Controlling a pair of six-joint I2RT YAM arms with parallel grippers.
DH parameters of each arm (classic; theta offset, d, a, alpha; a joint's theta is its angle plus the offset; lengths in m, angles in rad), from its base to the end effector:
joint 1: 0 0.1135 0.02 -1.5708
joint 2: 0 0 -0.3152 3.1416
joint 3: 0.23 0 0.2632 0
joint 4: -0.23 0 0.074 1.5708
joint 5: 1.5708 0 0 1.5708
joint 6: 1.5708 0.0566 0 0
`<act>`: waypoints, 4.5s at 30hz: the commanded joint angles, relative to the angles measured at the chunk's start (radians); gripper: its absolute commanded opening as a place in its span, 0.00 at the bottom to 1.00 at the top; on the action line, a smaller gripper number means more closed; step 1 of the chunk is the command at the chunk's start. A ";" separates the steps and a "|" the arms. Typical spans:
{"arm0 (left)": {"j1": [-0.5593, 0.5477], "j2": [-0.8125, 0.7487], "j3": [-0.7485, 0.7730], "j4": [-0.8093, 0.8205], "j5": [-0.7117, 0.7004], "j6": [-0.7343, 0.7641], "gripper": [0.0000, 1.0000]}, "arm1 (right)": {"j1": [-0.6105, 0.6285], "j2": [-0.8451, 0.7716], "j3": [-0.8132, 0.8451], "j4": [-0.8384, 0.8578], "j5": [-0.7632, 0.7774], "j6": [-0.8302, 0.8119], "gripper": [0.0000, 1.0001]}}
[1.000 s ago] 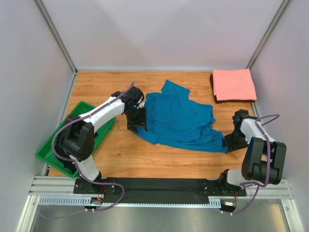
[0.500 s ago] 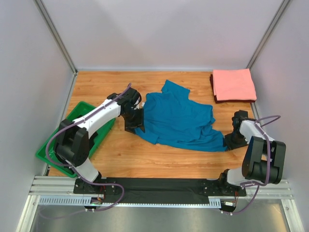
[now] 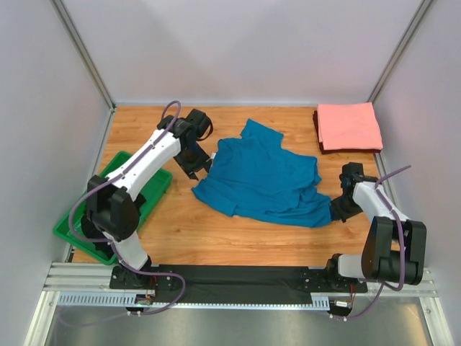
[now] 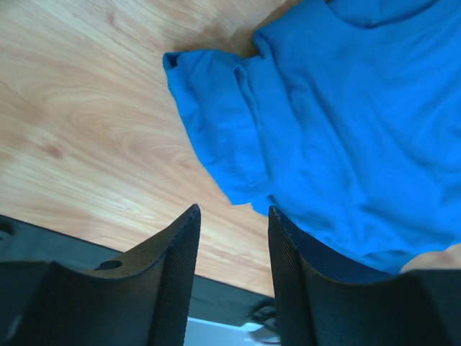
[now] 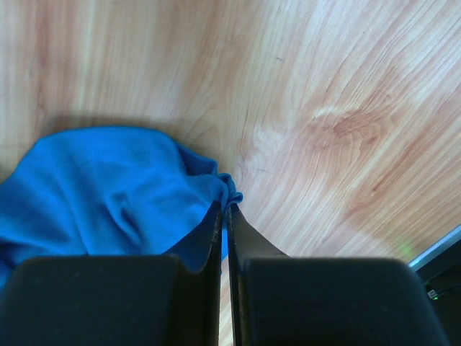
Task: Fold and stack the t-shirts
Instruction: Flatten the tshirt out
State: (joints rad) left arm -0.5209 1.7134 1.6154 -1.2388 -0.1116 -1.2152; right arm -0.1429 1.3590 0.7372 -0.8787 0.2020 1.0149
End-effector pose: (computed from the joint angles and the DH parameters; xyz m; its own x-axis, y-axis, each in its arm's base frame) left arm 0.3118 -0.1717 0.3334 -0.7364 -0.6515 -0.1823 -0.6266 0.7584 -0.1796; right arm 0.2024 -0.0406 0.1920 -0.3907 0.8969 -0.2071 0.9197 0.3900 -0.0459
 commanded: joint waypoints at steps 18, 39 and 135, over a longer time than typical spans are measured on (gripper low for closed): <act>0.082 0.318 0.172 -0.102 -0.049 -0.279 0.45 | 0.003 -0.222 -0.102 0.050 -0.138 -0.173 0.00; 0.088 0.351 0.087 -0.008 -0.007 -0.307 0.48 | 0.002 -0.239 -0.107 0.067 -0.116 -0.180 0.00; 0.426 -0.484 0.318 0.614 0.475 0.063 0.00 | -0.264 -0.084 1.358 -0.152 -0.494 -0.225 0.00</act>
State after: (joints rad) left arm -0.0975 1.3460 2.1277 -0.6491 0.3164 -1.1950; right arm -0.4046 1.3521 2.2230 -0.9173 -0.2756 0.8772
